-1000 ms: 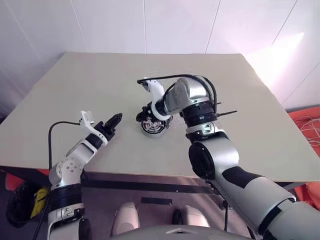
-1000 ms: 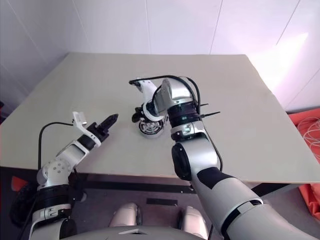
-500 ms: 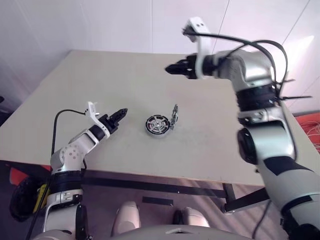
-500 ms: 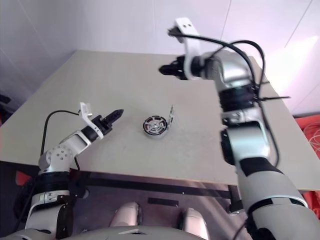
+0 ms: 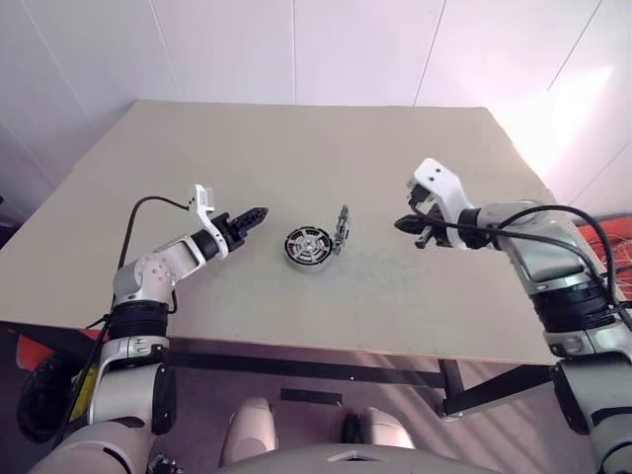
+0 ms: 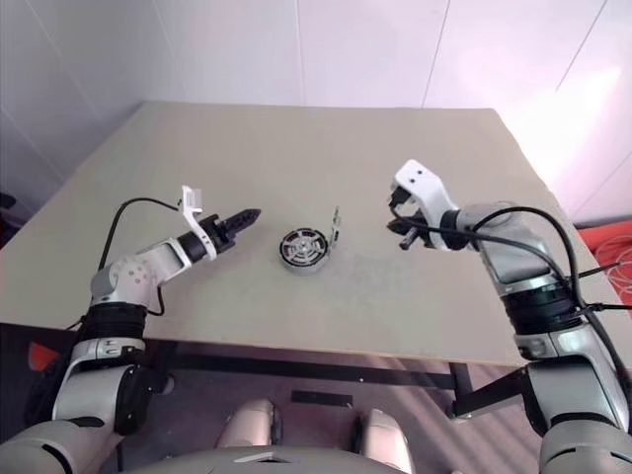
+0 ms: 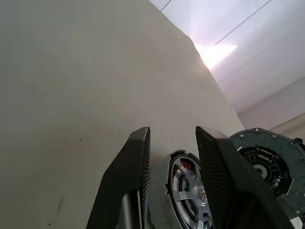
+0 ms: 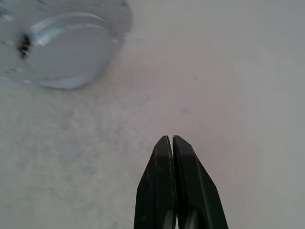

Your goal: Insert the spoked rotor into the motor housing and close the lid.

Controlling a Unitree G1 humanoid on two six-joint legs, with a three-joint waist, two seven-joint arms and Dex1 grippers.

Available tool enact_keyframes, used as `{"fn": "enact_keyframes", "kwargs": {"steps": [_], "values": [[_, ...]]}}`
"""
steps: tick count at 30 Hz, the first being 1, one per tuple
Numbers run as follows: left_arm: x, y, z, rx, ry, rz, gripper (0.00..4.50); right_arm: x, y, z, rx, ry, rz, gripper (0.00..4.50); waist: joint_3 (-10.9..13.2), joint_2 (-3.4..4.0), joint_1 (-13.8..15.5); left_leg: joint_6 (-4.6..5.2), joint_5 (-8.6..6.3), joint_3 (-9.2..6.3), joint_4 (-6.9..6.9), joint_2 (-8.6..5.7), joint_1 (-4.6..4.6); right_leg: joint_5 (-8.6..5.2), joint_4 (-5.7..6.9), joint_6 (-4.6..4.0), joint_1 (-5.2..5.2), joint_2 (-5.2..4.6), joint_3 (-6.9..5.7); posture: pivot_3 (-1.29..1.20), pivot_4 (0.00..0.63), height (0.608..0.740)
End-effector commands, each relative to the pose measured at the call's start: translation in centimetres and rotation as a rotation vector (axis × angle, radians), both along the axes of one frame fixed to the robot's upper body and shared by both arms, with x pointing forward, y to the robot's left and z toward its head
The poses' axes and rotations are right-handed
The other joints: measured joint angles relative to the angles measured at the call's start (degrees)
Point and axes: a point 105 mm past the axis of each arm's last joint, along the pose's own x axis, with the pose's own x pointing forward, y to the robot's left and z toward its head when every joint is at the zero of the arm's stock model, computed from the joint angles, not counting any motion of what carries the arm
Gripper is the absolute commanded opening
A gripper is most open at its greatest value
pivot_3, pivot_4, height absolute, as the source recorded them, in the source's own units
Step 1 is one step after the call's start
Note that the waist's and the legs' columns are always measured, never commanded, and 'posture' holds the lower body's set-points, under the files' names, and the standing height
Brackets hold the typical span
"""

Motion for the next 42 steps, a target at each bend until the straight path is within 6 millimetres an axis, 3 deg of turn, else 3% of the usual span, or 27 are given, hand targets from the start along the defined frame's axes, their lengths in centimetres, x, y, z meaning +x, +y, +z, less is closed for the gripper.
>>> {"fn": "enact_keyframes", "kwargs": {"steps": [1, 9, 19, 23, 29, 33, 39, 42], "values": [[0.4, -0.1, 1.4, 0.003, -0.043, -0.01, 1.62, -1.4, 3.4, 1.6, 0.071, -0.029, 0.109, 0.04, 0.0, 0.0, 0.11, 0.04, -0.02, 0.0, 0.06, 0.0, 0.0, 0.0, 0.03, 0.0, 0.02, -0.01, 0.0, 0.0, 0.0, 0.74], [-0.2, 0.6, 0.9, 0.005, -0.035, 0.024, 1.62, -0.8, 9.0, 2.9, 0.176, -0.032, 0.176, 0.04, 0.0, -0.01, 0.06, -0.04, 0.03, 0.02, 0.15, -0.02, 0.37, -0.04, 0.13, 0.09, 0.39, -0.11, 0.0, 0.0, 0.0, 0.74], [-0.9, 1.6, 1.0, 0.014, -0.041, 0.061, 1.62, 0.9, 12.7, 1.4, 0.234, -0.004, 0.187, 0.04, -0.01, -0.01, -0.05, -0.06, 0.03, 0.01, 0.14, -0.03, 0.34, 0.03, 0.14, -0.04, 0.37, -0.11, -0.01, 0.0, 0.0, 0.74], [-1.0, 1.8, 1.1, 0.019, -0.044, 0.072, 1.62, 1.3, 13.9, -0.5, 0.277, 0.05, 0.15, 0.04, 0.0, -0.01, -0.11, -0.08, 0.04, 0.01, 0.14, -0.02, 0.35, 0.03, 0.15, -0.04, 0.36, -0.1, -0.01, 0.0, 0.0, 0.74], [-0.9, 2.8, 1.4, 0.041, -0.053, 0.108, 1.62, 2.2, 14.1, -3.4, 0.323, 0.136, 0.036, 0.04, 0.0, -0.01, -0.14, -0.08, 0.04, 0.01, 0.13, -0.02, 0.34, 0.04, 0.13, -0.04, 0.37, -0.11, -0.01, 0.0, 0.0, 0.74], [-0.7, 3.6, 1.9, 0.041, -0.064, 0.129, 1.62, 3.9, 12.2, -7.0, 0.378, 0.267, -0.207, 0.04, -0.01, -0.01, -0.15, -0.1, 0.05, 0.01, 0.12, -0.03, 0.36, 0.04, 0.14, -0.04, 0.38, -0.12, -0.01, 0.0, 0.0, 0.74], [-0.5, 4.0, 2.2, 0.045, -0.069, 0.14, 1.62, 4.2, 10.9, -8.8, 0.444, 0.392, -0.343, 0.04, 0.04, 0.09, 0.1, 0.07, -0.08, 0.0, 0.02, -0.03, 1.54, -0.23, -0.1, 0.4, 1.64, -0.14, -0.01, 0.0, 0.0, 0.74], [-0.5, 4.0, 2.2, 0.046, -0.069, 0.142, 1.62, 3.3, 11.4, -8.0, 0.488, 0.435, -0.278, 0.04, 0.03, 0.12, 0.18, 0.08, -0.09, -0.01, -0.14, -0.04, 2.03, -0.31, -0.69, 0.55, 2.28, -0.16, -0.09, 0.0, 0.0, 0.74]]}}
